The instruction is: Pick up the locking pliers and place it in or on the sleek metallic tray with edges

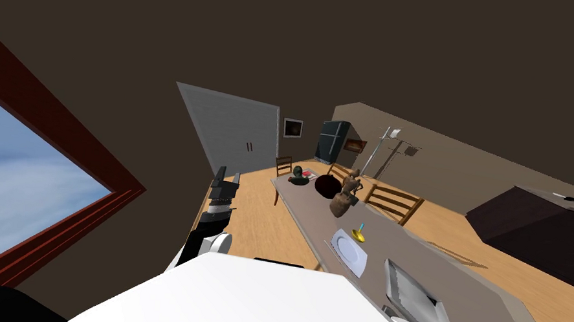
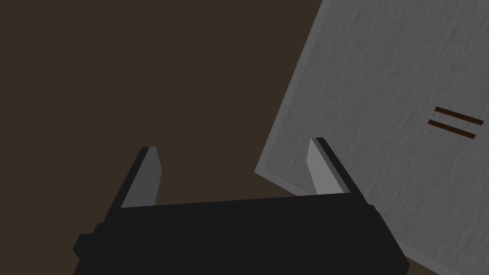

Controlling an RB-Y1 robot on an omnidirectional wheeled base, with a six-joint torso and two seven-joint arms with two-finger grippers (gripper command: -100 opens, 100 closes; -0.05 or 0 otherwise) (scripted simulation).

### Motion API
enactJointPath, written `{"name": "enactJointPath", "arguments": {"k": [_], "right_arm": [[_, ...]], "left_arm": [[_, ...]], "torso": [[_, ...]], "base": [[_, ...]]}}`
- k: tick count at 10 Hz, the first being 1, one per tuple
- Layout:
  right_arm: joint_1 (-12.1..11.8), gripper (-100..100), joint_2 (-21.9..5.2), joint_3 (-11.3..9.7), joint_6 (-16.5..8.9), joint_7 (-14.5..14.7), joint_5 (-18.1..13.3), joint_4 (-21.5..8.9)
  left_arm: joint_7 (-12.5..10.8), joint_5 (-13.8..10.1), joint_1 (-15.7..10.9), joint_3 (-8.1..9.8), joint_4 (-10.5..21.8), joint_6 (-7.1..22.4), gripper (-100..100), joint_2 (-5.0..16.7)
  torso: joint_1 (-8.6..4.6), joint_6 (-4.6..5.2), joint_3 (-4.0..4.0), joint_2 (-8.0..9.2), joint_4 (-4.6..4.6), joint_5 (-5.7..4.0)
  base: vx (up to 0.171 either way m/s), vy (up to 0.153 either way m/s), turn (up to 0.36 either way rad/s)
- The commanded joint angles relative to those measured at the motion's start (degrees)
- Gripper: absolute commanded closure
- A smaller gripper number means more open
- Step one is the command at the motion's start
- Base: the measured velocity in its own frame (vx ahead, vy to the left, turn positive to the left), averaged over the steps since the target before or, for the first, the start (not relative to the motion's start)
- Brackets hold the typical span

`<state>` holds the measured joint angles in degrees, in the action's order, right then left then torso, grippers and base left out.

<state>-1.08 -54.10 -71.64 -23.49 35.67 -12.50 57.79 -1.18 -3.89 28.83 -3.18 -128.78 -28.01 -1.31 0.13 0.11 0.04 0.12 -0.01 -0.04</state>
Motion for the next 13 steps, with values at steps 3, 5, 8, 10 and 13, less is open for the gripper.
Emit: {"name": "enactJointPath", "arguments": {"k": [3,5,8,10,13], "right_arm": [[-4.0,100,-0.2,6.2,2.0,5.1,-0.1,0.2],[-5.9,100,-0.3,9.3,2.9,7.6,-0.1,0.2],[-7.8,100,-0.4,13.7,3.9,10.0,-0.1,0.2],[-9.6,100,-0.5,16.9,4.8,12.4,-0.1,0.2],[-13.4,100,-0.7,22.0,6.7,17.2,-0.1,0.3]], "left_arm": [[0.0,0.0,0.0,0.0,0.0,0.0,0,0.0],[0.0,0.0,0.0,0.0,0.0,0.0,0,0.0],[0.0,0.0,0.0,0.0,0.0,0.0,0,0.0],[0.0,0.0,0.0,0.0,0.0,0.0,0,0.0],[0.0,0.0,0.0,0.0,0.0,0.0,0,0.0]], "torso": [[-0.03,-0.01,0.0,-0.01,0.0,0.0],[0.0,-0.01,-0.02,-0.04,0.0,0.01],[-0.01,0.01,0.0,0.0,-0.01,0.02],[0.02,0.03,0.0,0.0,-0.01,0.03],[0.02,-0.02,0.0,-0.01,0.02,0.05]], "base": [[0.017,0.03,0.004],[0.017,0.03,0.005],[0.012,0.026,-0.002],[0.015,0.03,0.001],[0.017,0.033,0.005]]}}
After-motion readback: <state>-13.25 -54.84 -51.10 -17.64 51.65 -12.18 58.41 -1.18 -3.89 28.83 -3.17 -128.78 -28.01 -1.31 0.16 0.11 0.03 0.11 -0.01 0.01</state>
